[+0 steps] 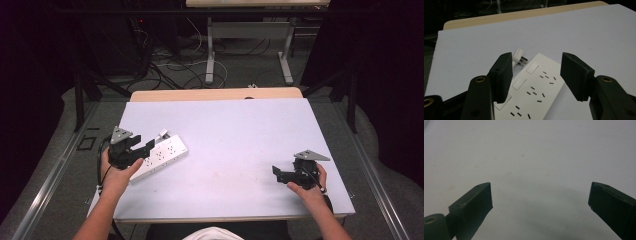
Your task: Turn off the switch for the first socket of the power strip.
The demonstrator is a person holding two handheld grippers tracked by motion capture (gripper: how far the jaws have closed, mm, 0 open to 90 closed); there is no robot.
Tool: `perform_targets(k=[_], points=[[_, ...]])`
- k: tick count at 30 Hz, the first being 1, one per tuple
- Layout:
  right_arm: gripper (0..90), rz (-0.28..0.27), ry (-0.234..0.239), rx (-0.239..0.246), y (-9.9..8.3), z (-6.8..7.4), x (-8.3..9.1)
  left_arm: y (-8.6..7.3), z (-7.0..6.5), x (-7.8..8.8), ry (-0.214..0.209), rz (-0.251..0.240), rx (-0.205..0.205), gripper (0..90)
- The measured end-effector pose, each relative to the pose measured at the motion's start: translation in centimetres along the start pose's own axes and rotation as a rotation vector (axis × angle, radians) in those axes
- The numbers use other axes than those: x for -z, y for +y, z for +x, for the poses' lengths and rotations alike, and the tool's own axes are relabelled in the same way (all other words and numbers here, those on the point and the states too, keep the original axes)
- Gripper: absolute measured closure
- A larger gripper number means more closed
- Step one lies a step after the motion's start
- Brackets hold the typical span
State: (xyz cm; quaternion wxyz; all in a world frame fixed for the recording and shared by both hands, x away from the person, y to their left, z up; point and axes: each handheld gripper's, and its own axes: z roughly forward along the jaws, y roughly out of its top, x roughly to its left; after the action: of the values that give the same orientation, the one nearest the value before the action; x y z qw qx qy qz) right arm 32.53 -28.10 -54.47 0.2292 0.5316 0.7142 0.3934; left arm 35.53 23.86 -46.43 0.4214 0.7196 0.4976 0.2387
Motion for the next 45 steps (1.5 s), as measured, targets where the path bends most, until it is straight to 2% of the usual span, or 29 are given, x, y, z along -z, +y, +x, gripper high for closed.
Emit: perform_targets(k=[16,23,33,39,41,45], points=[[4.6,0.004,0.003,-0.006,-0.1,-0.2,-0.2,1.2,0.7,-0.6,-0.005,0.019,0.046,42.7],[4.7,0.007,0.006,-0.008,-0.1,-0.2,-0.2,1.5,0.8,-0.9,0.006,0.026,0.049,44.5],[4.8,0.011,0.013,-0.009,-0.1,-0.2,-0.3,1.6,1.4,-1.7,-0.007,0.075,0.085,49.9],[4.8,0.008,0.013,-0.003,-0.1,-0.2,-0.4,1.5,1.6,-2.3,0.013,0.093,0.098,52.9],[4.8,0.012,0.018,-0.002,-0.1,-0.2,-0.3,1.5,1.7,-2.3,0.017,0.112,0.098,55.4],[4.8,0.012,0.019,-0.007,-0.1,-0.2,-0.3,1.4,2.1,-2.5,0.022,0.121,0.114,60.6]])
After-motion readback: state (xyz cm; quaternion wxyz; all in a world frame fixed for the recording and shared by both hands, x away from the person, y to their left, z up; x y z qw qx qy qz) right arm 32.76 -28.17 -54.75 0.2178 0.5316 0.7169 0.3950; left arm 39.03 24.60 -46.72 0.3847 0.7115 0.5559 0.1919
